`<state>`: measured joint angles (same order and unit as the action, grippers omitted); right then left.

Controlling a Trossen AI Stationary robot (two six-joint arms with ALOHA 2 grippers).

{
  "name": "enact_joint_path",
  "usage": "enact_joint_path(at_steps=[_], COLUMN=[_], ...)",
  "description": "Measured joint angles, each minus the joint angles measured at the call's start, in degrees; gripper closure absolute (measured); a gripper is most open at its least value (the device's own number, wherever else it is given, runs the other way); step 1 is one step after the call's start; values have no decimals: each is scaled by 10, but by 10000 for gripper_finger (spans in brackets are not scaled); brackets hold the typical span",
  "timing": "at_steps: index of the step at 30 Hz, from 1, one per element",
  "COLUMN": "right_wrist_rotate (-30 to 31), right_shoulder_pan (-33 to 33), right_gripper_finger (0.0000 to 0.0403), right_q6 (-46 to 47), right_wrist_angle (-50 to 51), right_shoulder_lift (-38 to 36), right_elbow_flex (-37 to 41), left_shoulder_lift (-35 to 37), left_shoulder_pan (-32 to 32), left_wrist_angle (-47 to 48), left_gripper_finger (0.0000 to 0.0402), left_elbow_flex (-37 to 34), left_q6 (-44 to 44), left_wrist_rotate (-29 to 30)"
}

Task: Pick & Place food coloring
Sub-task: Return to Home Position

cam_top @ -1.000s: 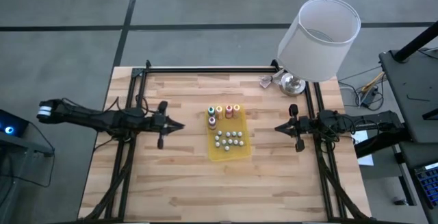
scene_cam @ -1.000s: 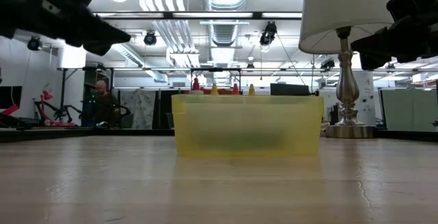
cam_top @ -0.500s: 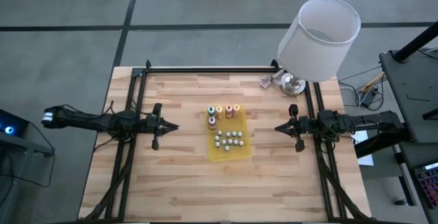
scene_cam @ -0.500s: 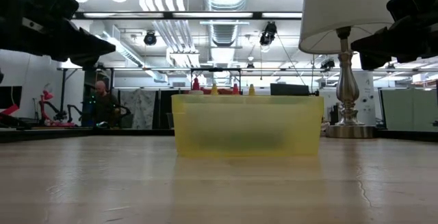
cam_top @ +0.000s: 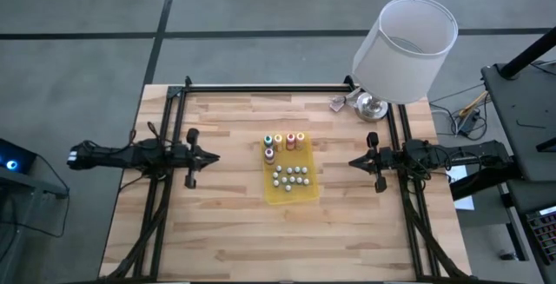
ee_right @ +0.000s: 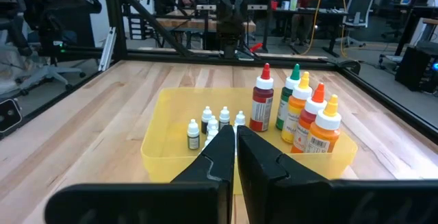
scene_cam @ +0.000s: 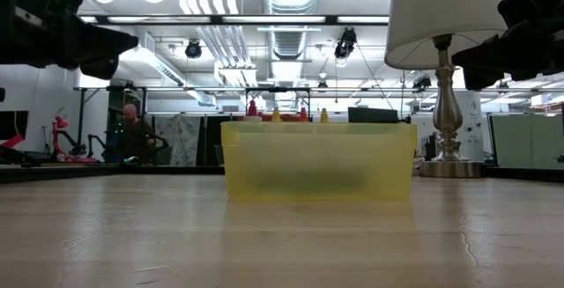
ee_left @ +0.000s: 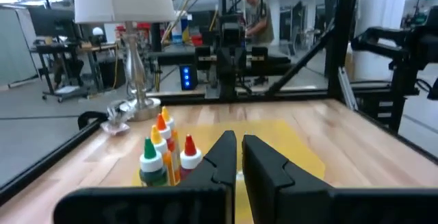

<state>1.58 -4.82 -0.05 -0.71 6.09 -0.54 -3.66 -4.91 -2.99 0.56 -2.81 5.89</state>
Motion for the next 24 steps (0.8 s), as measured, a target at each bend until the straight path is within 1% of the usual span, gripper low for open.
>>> enact_joint_path(at_steps=[6,24], right_wrist_rotate=[0,0], right_shoulder_pan=[0,0], right_gripper_finger=[394,394], right_q6=[0,0], right_wrist_angle=[0,0], right_shoulder_lift=[0,0], right_elbow_flex=[0,0], left_shoulder_lift=[36,37], left_shoulder_pan=[0,-2], left_wrist_angle=[10,17], left_gripper_finger=[401,401], left_elbow_flex=[0,-1], left_q6=[0,0], left_wrist_rotate=[-2,-2])
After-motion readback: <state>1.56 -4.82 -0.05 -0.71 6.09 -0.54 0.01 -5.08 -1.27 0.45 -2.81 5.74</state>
